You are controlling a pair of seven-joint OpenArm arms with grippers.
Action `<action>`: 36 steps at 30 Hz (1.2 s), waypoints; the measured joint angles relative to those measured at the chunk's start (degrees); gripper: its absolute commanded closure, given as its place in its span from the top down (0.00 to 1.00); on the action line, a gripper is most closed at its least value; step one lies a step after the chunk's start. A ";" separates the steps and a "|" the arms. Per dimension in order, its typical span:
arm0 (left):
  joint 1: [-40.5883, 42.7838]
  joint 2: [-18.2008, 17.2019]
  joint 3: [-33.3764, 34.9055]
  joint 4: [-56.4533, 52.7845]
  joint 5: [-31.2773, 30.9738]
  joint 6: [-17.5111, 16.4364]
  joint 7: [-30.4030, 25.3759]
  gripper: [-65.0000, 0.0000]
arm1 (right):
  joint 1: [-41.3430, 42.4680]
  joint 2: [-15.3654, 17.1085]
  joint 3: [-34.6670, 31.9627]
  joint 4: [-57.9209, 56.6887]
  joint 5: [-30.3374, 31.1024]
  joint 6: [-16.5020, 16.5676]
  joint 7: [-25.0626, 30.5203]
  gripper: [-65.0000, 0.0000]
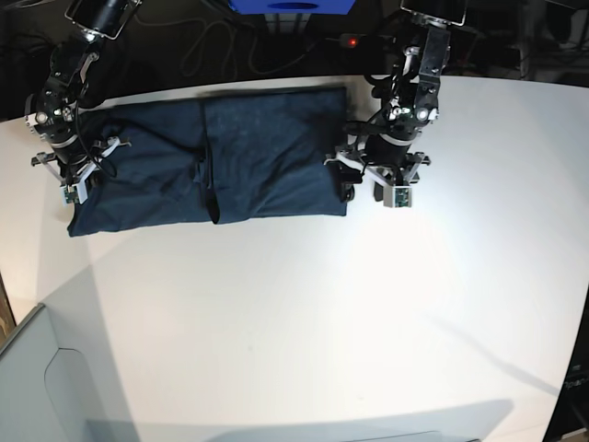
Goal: Fold the T-shirt properly
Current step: 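Press the folded bundle flat with both grippers, then grasp the bundle end with the right gripper and fold it over onto the left half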
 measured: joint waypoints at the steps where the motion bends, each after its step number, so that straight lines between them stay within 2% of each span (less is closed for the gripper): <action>1: 0.02 0.00 0.00 0.00 0.02 0.02 0.00 0.56 | 0.04 0.00 -0.02 0.00 0.02 0.00 0.04 0.01; 3: 0.00 0.00 0.00 0.00 0.02 0.02 0.02 0.56 | 0.11 0.02 0.00 -0.09 0.02 0.00 0.02 0.04; 4: 0.00 0.00 0.00 0.00 0.02 0.02 0.02 0.56 | 0.11 0.02 0.00 -0.13 0.02 0.00 0.02 0.10; 6: 0.02 0.02 0.00 0.00 0.02 0.02 0.00 0.56 | 0.09 0.02 0.00 -0.13 -0.02 0.00 -0.22 0.24; 9: 0.00 0.00 0.00 0.00 0.02 0.02 0.02 0.56 | 0.17 0.04 0.20 0.39 0.02 -0.04 -2.95 0.52; 11: 0.02 0.02 0.00 0.00 0.00 0.02 0.00 0.56 | 0.35 -0.04 1.53 1.68 0.02 0.00 -4.74 0.67; 12: 0.02 0.02 0.00 0.00 0.00 0.02 0.02 0.56 | 0.33 -0.22 2.97 2.71 0.04 0.00 -5.05 0.73; 14: 0.02 0.00 0.00 0.00 0.02 0.02 0.02 0.56 | 0.31 0.02 4.74 4.37 -0.20 0.02 -5.31 0.78; 31: 0.94 -0.02 0.00 3.67 0.00 0.04 0.68 0.56 | 3.19 1.84 4.74 -5.92 2.05 -0.11 -2.29 0.77; 33: 1.01 0.00 0.00 3.67 0.02 0.02 0.70 0.56 | 3.30 2.08 4.79 -7.34 2.91 1.18 -0.98 0.70; 36: 1.66 -0.02 0.00 3.67 0.02 0.02 0.66 0.56 | 4.63 2.45 5.20 -10.32 3.74 6.16 -0.52 0.53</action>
